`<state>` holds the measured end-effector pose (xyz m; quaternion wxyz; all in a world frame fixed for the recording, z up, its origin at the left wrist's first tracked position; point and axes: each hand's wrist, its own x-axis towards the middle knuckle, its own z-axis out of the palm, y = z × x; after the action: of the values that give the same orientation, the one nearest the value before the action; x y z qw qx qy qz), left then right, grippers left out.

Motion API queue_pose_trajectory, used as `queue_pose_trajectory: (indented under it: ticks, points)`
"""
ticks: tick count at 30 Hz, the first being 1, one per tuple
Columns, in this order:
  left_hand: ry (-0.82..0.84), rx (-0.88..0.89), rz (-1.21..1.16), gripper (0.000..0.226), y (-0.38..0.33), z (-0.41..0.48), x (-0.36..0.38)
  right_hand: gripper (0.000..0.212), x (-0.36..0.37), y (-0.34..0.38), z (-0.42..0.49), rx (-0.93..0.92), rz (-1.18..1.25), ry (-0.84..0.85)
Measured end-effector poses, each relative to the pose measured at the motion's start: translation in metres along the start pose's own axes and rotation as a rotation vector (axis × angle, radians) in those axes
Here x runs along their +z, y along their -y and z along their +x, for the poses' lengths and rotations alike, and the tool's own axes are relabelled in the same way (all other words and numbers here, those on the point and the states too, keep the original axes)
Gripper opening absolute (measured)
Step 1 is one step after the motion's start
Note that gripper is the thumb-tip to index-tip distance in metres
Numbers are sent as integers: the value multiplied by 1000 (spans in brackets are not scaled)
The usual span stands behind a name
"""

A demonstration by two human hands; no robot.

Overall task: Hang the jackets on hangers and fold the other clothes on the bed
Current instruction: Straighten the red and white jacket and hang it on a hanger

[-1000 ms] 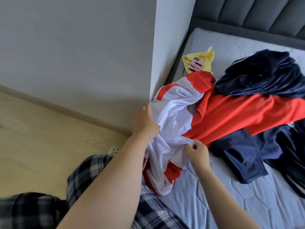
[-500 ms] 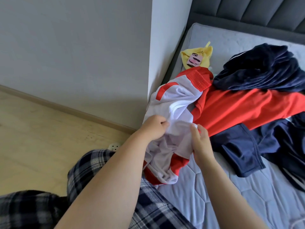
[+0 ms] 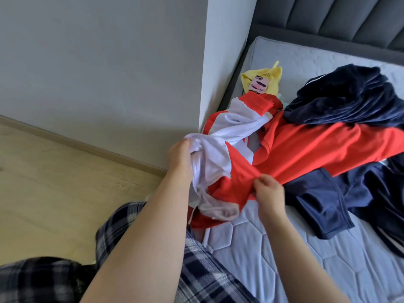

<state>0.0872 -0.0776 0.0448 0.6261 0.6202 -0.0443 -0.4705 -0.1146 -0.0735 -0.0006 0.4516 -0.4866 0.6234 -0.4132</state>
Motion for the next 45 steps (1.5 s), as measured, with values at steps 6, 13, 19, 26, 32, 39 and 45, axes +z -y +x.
queue_pose_trajectory:
  ticks: [6, 13, 19, 26, 32, 39, 45]
  points:
    - [518, -243, 55, 25, -1, -22, -6, 16, -27, 77, 32, -420, 27, -392]
    - [30, -142, 653, 33, 19, 0, -9, 42, 1, 37, 19, -283, -639, -76]
    - [25, 363, 1011, 32, 23, -7, -6, 44, 8, 14, -1, -169, -1034, -36]
    - [382, 895, 1122, 46, 28, -20, 12, 25, -16, 20, 17, 72, -913, 454]
    - [583, 739, 1281, 40, 46, -22, 14, 29, -13, 15, 6, 35, -1039, 537]
    - [457, 372, 796, 37, 25, -28, 19, 22, -12, 21, -6, -220, -732, 333]
    - [-50, -44, 623, 42, 0, 5, -10, 50, -11, 21, -1, -205, -924, 208]
